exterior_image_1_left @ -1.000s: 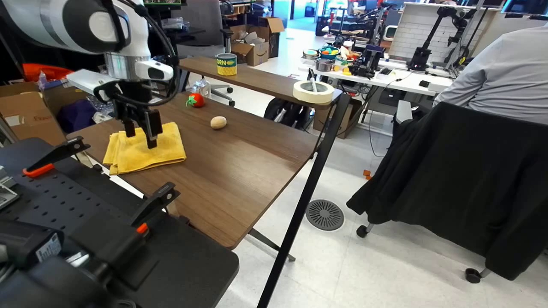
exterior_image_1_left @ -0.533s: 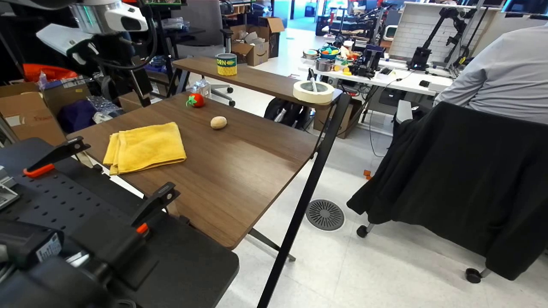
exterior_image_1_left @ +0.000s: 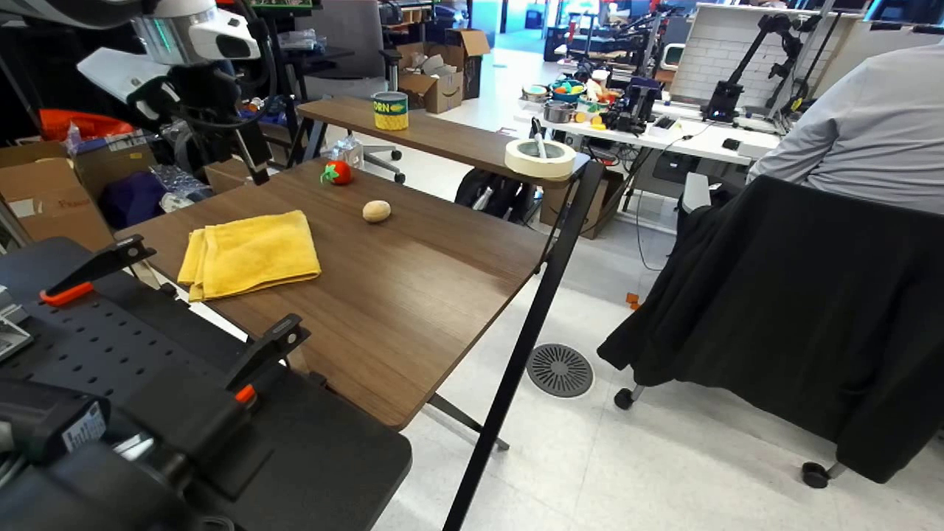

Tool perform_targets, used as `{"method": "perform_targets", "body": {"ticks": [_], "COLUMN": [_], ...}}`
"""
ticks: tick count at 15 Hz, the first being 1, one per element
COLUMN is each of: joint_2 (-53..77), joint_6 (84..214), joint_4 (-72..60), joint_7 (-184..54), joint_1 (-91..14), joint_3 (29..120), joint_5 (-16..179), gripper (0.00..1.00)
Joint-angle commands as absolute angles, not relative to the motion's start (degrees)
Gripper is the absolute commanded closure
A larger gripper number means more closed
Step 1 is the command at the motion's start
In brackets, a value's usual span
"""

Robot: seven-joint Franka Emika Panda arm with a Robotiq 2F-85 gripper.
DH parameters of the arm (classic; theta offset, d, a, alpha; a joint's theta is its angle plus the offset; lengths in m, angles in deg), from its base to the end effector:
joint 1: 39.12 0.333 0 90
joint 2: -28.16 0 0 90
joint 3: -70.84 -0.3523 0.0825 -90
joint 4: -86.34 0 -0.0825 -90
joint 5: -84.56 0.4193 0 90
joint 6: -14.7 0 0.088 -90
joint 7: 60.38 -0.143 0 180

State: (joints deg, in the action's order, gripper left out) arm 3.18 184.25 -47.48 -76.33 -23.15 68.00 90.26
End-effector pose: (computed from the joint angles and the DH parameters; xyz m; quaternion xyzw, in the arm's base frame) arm 0.5363 0.1780 0.1324 -0.9950 0.0263 -0.0820 0.0506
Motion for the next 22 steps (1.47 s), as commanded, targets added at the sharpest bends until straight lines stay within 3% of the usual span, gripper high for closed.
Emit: {"method": "perform_targets", "body": {"ticks": [1,8,12,13,22], "joint_2": [-1.22,-13.45,-20.61,-16.73,-21.6], "joint_6": [192.73,192.49,185.54,189.57,190.22], "joint_4": [-42.32,-23.78,-12.47,-18.93,-14.0], "joint_7": [-79.44,-85.96,-90.84,-88.79,-89.58], "joint_1": [-21.94,-15.82,-12.49,-13.16,-13.1], "joint_3": [70.23,77.93,81.9,81.24,80.9], "joint_5": [90.73,93.31,95.11,94.14,94.33], "gripper": [0.0,0.0,0.0,0.0,0.0]}}
